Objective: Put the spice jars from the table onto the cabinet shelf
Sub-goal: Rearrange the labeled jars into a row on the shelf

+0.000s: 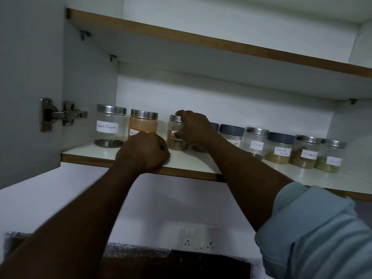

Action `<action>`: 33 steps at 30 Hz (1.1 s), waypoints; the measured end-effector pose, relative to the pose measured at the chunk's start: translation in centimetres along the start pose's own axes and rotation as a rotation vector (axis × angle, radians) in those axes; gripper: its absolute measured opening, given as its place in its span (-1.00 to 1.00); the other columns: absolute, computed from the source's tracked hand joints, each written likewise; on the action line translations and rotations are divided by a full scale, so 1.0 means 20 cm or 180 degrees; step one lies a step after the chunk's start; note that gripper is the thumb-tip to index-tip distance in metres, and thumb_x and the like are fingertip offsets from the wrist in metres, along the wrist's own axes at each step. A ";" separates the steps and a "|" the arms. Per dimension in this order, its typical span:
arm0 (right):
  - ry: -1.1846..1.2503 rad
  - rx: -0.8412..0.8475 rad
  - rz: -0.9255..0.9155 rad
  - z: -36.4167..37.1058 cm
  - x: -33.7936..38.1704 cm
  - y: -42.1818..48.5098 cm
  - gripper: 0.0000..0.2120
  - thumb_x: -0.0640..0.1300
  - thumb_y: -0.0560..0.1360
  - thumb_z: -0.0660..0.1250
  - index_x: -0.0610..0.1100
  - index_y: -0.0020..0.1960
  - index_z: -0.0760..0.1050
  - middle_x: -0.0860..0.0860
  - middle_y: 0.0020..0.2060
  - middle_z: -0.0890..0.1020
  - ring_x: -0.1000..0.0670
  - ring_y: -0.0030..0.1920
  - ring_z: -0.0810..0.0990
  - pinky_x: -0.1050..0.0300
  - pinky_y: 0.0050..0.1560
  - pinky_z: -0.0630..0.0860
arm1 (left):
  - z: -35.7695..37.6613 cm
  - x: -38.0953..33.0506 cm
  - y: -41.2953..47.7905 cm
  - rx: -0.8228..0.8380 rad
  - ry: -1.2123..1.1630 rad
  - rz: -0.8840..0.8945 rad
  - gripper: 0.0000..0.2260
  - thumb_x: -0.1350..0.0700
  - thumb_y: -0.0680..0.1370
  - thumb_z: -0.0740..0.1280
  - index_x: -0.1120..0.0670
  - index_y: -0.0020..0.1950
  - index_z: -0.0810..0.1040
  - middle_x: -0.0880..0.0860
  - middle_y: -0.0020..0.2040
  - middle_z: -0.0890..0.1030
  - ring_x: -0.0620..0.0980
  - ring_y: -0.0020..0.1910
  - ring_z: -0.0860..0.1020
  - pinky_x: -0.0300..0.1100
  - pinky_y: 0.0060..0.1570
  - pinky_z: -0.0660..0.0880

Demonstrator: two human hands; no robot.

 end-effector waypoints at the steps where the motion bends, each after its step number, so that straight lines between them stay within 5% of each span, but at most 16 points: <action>1: -0.0004 -0.0004 0.0008 0.01 -0.01 0.01 -0.25 0.22 0.40 0.51 -0.01 0.48 0.35 -0.06 0.33 0.56 -0.13 0.25 0.56 -0.04 0.25 0.44 | 0.00 0.00 0.00 -0.0010 -0.0007 0.0003 -0.85 -0.07 0.52 0.38 -0.09 -0.09 0.75 -0.14 -0.28 0.63 -0.14 -0.25 0.54 -0.20 -0.21 0.46; 17: -0.0250 0.0051 -0.0036 0.05 0.00 0.08 -0.26 0.27 0.42 0.46 0.00 0.49 0.35 -0.06 0.33 0.57 -0.14 0.25 0.57 -0.03 0.26 0.43 | 0.01 0.03 0.01 -0.0022 -0.0060 -0.0039 -0.83 -0.05 0.49 0.38 -0.05 -0.08 0.75 -0.09 -0.21 0.69 -0.10 -0.21 0.58 -0.10 -0.09 0.60; 26: 0.0104 -0.0187 0.0228 -0.18 -0.07 0.05 -0.25 0.35 0.52 0.30 -0.04 0.56 0.27 -0.09 0.50 0.41 -0.14 0.43 0.44 -0.09 0.39 0.40 | -0.09 0.17 -0.04 -0.0006 -0.0317 -0.0491 -0.82 -0.07 0.48 0.44 -0.02 -0.25 0.71 -0.06 -0.30 0.63 -0.10 -0.25 0.56 -0.21 -0.24 0.42; 33: 0.0541 -0.0373 -0.0622 -0.33 0.38 0.09 -0.37 0.29 0.52 0.35 -0.04 0.46 0.42 0.00 0.37 0.56 -0.03 0.34 0.51 0.03 0.30 0.40 | -0.26 0.38 -0.13 -0.0290 0.0266 -0.0524 -0.82 -0.08 0.48 0.40 -0.06 -0.28 0.64 -0.13 -0.42 0.59 -0.17 -0.32 0.53 -0.27 -0.34 0.32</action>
Point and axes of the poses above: each hand's wrist, its own y-axis towards the middle knuckle, its own z-axis out of the palm, x = y × z, the point moved 7 cm from there along y, towards the middle knuckle
